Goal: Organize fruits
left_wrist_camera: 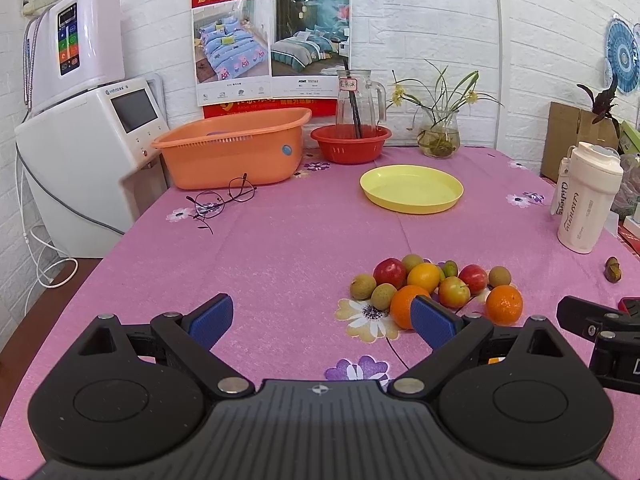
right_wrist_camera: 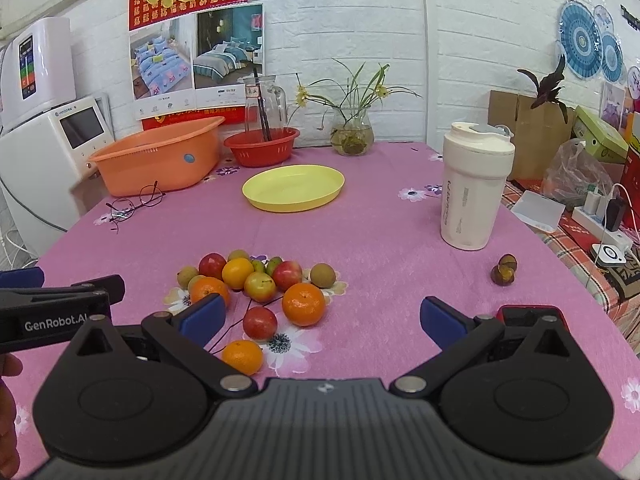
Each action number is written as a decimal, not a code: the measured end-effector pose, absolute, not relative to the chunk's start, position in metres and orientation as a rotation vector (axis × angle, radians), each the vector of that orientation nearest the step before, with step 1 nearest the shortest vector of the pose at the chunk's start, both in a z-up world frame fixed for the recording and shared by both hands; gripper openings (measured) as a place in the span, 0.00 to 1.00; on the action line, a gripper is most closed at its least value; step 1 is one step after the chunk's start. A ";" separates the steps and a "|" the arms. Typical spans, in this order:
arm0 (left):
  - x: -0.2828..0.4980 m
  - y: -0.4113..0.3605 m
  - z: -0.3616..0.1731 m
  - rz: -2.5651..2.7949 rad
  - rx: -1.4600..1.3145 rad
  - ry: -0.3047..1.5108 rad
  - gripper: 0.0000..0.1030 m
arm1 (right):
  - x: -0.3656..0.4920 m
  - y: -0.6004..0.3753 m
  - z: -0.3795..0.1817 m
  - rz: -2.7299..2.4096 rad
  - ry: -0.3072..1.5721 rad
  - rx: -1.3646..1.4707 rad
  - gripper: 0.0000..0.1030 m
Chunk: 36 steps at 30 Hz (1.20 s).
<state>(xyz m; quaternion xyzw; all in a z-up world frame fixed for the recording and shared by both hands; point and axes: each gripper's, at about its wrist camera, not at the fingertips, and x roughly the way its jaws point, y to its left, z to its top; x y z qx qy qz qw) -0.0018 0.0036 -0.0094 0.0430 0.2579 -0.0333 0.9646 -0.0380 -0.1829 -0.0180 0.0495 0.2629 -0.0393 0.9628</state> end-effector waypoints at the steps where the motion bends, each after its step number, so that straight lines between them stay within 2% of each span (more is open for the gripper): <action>1: -0.002 0.003 -0.009 -0.067 0.087 0.523 0.93 | -0.038 -0.183 -0.018 -0.083 0.526 0.101 0.75; 7: 0.000 0.003 -0.012 -0.073 0.090 0.530 0.93 | -0.042 -0.189 -0.020 -0.095 0.487 0.123 0.75; 13: 0.000 0.005 -0.017 -0.104 0.090 0.525 0.93 | -0.038 -0.197 -0.028 -0.007 0.547 0.194 0.75; 26: 0.006 -0.002 -0.028 -0.162 0.094 0.554 0.91 | -0.035 -0.192 -0.033 0.024 0.560 0.142 0.75; 36: 0.018 -0.008 -0.035 -0.214 0.080 0.595 0.77 | -0.027 -0.197 -0.037 0.003 0.565 0.117 0.74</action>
